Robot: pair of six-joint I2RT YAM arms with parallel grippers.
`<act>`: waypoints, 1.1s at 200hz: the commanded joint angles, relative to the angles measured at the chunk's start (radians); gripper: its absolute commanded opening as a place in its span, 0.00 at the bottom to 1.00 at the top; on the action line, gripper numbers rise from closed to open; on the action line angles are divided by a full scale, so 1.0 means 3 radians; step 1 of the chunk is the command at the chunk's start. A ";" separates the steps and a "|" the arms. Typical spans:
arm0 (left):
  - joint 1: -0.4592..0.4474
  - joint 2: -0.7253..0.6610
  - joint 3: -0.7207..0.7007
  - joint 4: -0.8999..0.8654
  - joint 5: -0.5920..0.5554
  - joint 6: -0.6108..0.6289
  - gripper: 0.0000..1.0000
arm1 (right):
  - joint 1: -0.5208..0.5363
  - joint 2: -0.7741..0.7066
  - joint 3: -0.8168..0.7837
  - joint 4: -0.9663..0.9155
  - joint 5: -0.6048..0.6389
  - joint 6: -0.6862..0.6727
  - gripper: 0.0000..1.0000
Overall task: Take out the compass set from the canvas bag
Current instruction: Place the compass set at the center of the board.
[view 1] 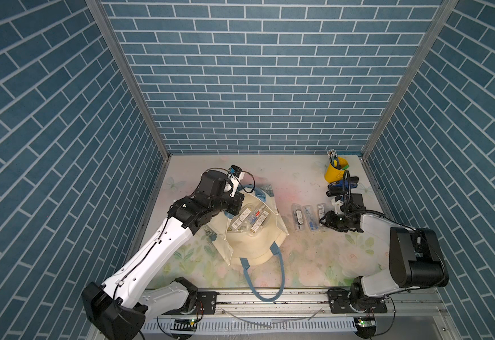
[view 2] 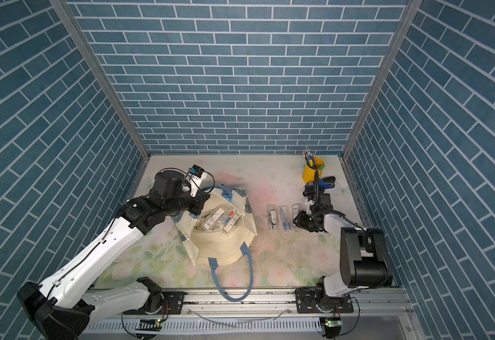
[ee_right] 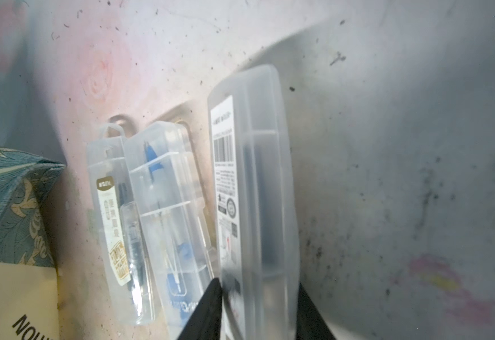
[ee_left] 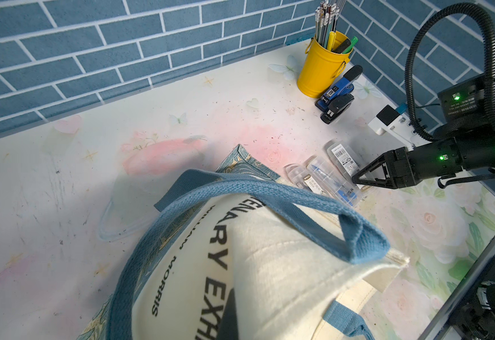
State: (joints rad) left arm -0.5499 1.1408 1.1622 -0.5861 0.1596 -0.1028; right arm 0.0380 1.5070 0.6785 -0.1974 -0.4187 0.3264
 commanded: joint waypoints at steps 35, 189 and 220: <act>0.0011 -0.0056 -0.0024 0.0267 0.0071 -0.0046 0.00 | -0.0014 0.0091 0.0273 -0.0151 0.0202 -0.0018 0.47; 0.0010 -0.0065 -0.0025 0.0259 0.0071 -0.0046 0.00 | 0.0052 0.0340 0.0433 0.0017 0.0104 0.0032 0.48; 0.0010 -0.0065 -0.0028 0.0258 0.0069 -0.0045 0.00 | 0.0067 0.0332 0.0423 0.0031 0.0089 0.0022 0.48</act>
State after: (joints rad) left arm -0.5499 1.1408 1.1511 -0.5697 0.1623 -0.1093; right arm 0.0505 1.5948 0.7773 -0.1951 -0.3779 0.3279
